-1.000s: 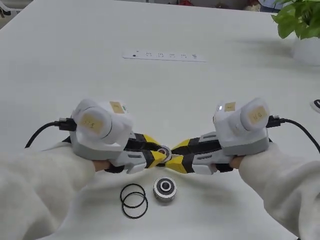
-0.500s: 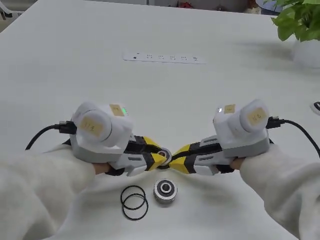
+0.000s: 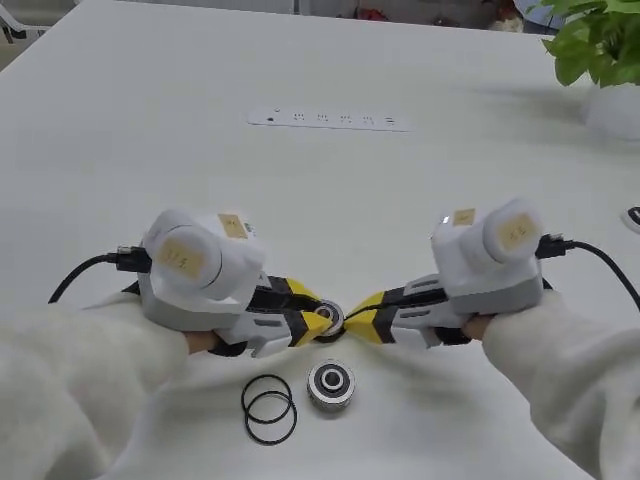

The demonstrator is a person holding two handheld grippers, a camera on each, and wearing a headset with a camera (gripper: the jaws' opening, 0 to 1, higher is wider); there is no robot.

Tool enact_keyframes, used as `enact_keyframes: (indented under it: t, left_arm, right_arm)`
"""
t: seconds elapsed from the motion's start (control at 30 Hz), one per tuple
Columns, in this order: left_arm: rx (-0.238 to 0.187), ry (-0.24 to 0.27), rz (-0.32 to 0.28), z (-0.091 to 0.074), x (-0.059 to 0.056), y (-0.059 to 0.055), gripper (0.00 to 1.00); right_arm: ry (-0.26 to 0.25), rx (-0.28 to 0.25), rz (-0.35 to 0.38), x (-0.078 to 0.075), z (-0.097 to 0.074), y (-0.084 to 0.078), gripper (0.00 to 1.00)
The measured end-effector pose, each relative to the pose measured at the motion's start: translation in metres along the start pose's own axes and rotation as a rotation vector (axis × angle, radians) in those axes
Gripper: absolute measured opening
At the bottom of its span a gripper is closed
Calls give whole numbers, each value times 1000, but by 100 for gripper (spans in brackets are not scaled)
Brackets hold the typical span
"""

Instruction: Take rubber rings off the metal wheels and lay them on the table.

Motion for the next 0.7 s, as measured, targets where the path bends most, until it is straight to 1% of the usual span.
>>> enact_keyframes:
  t: [0.23, 0.3, 0.33, 0.37, 0.4, 0.47, 0.7]
  left_arm:
    - [-1, -3, -2, 0, 0, 1, 14]
    - [-1, -3, -2, 0, 0, 1, 14]
    - [0, -3, -2, 0, 0, 1, 14]
    - [0, -3, -2, 0, 0, 1, 14]
    - [0, -3, -2, 0, 0, 1, 14]
    - [0, -2, -1, 0, 0, 1, 14]
    - [0, 0, 3, 0, 0, 1, 14]
  right_arm:
    - [20, -16, 71, -2, -2, 1, 0]
    - [35, -26, 109, -2, -3, 2, 0]
    - [42, -35, 135, -3, -3, 2, 0]
    - [56, -59, 162, -3, -5, 6, 0]
    - [65, -72, 177, -3, -7, 8, 0]
    - [58, -61, 173, -4, -6, 6, 0]
    - [71, -65, 190, -1, -6, 8, 0]
Point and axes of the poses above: the centre of the closed fingertips' face, and the gripper's own axes: z roughly forward along the fingers, x roughly to its left, y roughly out of its top, the point moved 1 cm from there along -z, roughly backward along the fingers, and after that the axes turned 15 degrees about x, right-handed, at the moved point
